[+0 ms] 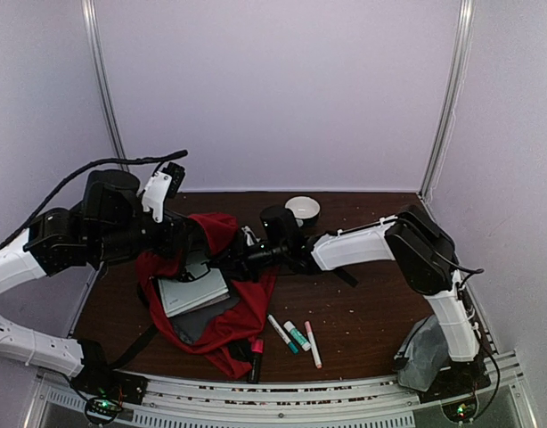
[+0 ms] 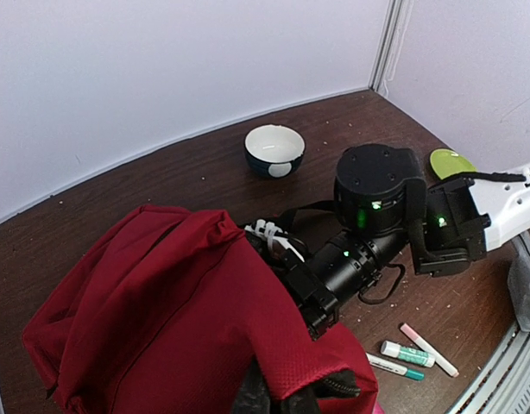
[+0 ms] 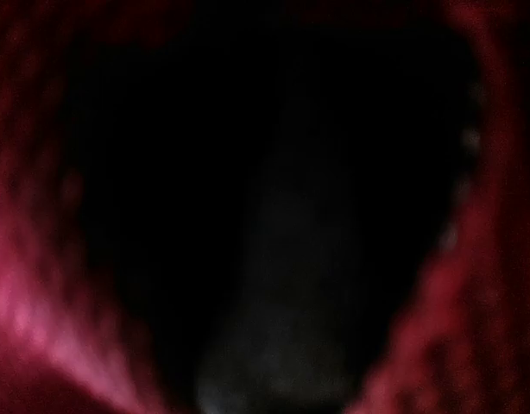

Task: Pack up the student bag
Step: Place the book in the largest pocket of the bag.

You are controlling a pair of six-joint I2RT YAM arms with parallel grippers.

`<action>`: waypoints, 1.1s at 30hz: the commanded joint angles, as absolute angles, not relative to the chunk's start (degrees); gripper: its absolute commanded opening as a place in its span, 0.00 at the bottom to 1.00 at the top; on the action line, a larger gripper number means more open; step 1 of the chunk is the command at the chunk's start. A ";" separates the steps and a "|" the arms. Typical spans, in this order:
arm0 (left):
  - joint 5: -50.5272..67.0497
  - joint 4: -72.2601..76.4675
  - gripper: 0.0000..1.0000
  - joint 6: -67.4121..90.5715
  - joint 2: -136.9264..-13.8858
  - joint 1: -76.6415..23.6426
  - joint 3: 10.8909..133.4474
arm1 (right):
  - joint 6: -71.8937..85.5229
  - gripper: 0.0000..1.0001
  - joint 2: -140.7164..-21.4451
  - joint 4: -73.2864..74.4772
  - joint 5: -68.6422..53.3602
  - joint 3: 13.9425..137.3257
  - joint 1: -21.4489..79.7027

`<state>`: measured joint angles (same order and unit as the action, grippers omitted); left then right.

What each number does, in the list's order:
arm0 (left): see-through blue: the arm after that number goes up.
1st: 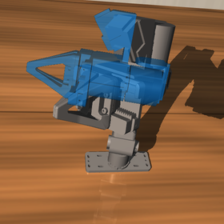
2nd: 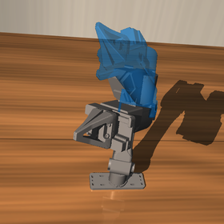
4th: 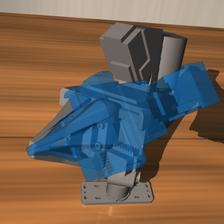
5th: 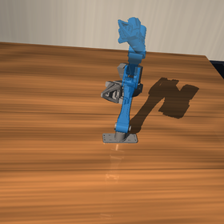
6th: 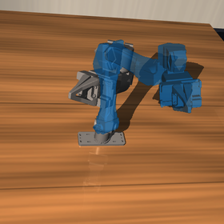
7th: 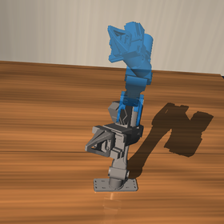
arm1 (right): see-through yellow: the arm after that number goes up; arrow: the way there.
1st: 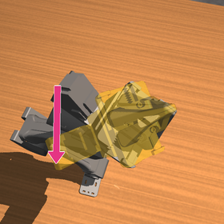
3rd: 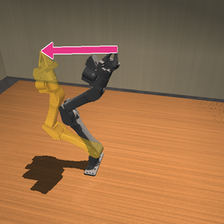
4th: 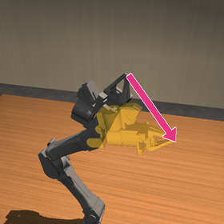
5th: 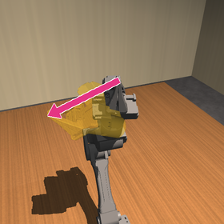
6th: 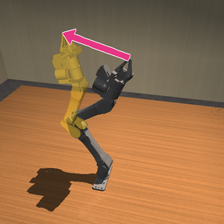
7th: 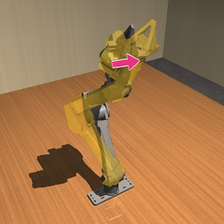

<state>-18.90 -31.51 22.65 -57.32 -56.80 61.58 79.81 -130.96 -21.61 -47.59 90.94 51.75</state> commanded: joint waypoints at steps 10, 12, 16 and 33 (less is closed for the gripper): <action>-20.14 -27.24 0.00 22.08 -53.83 -58.71 62.43 | 59.51 0.62 -119.24 -1.96 -40.51 86.65 50.21; -20.40 -26.80 0.00 22.10 -52.90 -58.71 61.58 | 57.31 0.65 -116.92 -0.15 -39.71 85.57 50.24; -20.87 -26.80 0.00 21.89 -51.75 -58.71 60.56 | 57.13 0.70 -110.31 -1.48 -39.37 77.30 49.77; -22.50 -25.49 0.00 23.73 -50.94 -58.71 56.76 | -4.53 0.00 -92.38 21.31 -30.71 74.04 60.57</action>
